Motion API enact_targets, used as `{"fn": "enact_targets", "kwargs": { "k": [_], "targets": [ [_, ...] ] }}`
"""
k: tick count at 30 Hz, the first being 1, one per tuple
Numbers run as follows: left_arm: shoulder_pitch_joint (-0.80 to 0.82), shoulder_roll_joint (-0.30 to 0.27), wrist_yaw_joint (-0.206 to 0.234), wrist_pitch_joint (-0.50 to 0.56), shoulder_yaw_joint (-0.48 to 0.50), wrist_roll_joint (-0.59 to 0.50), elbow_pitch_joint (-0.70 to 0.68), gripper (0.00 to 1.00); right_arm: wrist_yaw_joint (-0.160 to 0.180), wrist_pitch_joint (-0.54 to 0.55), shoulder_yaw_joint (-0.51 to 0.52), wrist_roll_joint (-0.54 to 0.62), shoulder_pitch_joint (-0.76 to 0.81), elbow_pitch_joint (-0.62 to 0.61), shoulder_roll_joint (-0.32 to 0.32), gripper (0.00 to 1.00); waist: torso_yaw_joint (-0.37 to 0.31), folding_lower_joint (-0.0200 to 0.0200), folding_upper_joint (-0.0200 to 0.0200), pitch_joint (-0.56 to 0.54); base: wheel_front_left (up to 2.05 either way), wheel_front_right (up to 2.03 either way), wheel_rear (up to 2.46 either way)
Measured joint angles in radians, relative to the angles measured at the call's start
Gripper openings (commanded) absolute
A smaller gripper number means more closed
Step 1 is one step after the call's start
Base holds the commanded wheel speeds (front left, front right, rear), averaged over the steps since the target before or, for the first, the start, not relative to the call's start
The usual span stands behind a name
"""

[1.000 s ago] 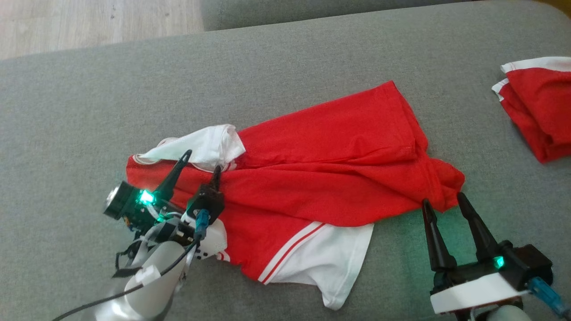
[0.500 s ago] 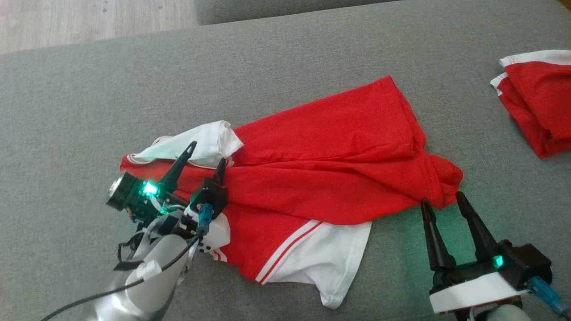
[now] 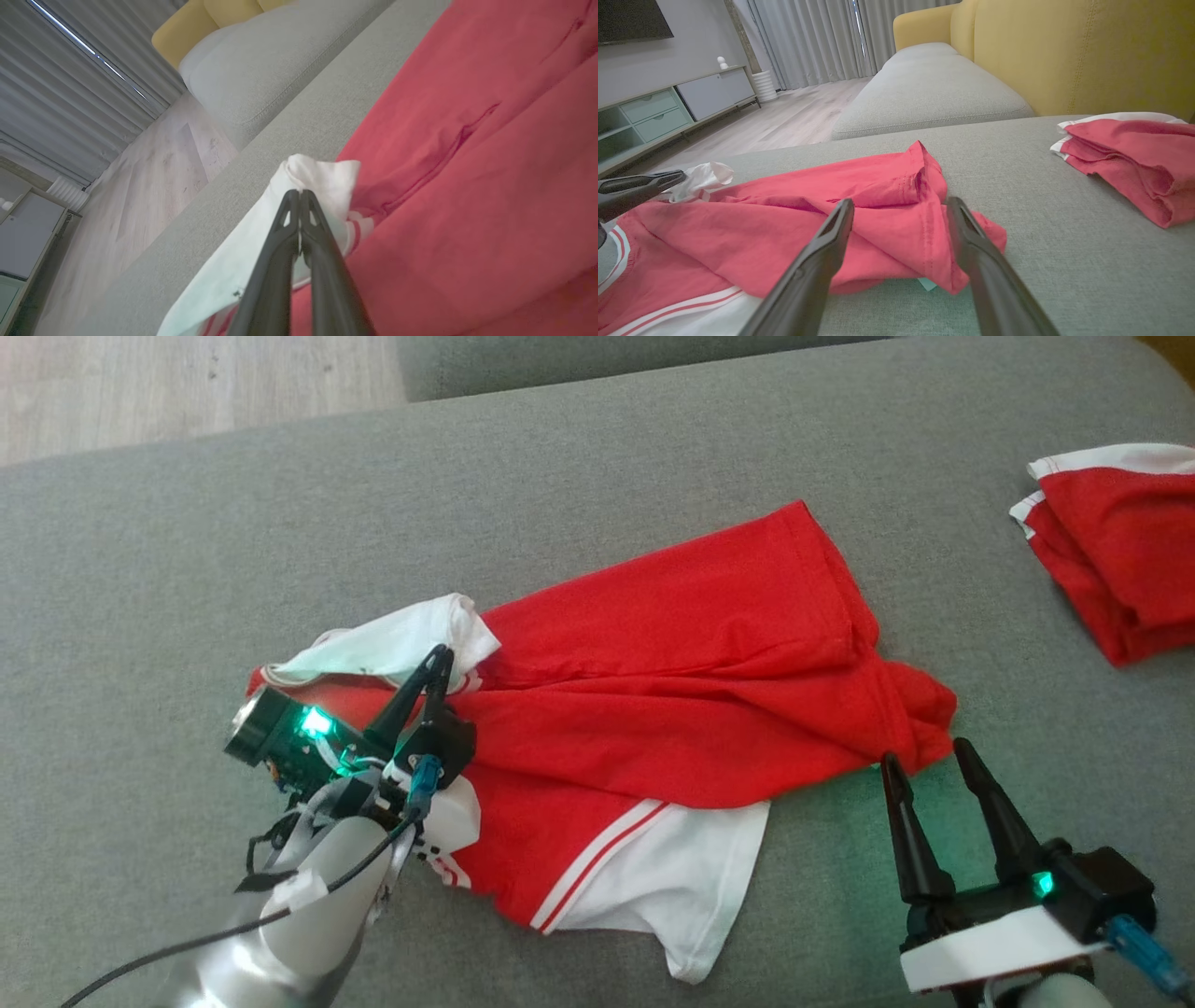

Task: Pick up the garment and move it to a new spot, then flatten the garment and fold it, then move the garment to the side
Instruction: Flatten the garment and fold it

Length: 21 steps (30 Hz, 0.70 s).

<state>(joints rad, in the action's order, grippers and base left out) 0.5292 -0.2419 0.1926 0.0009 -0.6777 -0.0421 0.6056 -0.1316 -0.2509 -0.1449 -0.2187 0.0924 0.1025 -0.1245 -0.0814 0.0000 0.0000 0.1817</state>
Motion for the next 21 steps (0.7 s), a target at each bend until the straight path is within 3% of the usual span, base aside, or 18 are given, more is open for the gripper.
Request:
{"fn": "enact_targets", "kwargs": {
  "k": [7, 13, 21],
  "targets": [
    [-0.014, -0.021, 0.026, -0.087, 0.009, 0.018, -0.090, 0.00, 0.000, 0.000, 0.019, 0.000, 0.004, 0.001, 0.001, 1.00, 0.027, 0.0000, 0.0000, -0.029, 0.00, 0.00, 0.00],
    [-0.082, -0.132, 0.055, -0.112, 0.058, 0.031, -0.260, 0.00, 0.000, 0.000, 0.025, 0.000, 0.011, 0.003, 0.015, 1.00, 0.067, 0.0000, 0.0000, -0.055, 0.00, 0.00, 0.00],
    [-0.160, -0.228, 0.064, -0.107, 0.104, 0.066, -0.442, 0.00, 0.000, 0.000, 0.020, -0.029, 0.022, 0.051, -0.008, 1.00, 0.098, -0.0001, 0.0000, -0.067, 0.00, 0.00, 0.00]
  ]
}}
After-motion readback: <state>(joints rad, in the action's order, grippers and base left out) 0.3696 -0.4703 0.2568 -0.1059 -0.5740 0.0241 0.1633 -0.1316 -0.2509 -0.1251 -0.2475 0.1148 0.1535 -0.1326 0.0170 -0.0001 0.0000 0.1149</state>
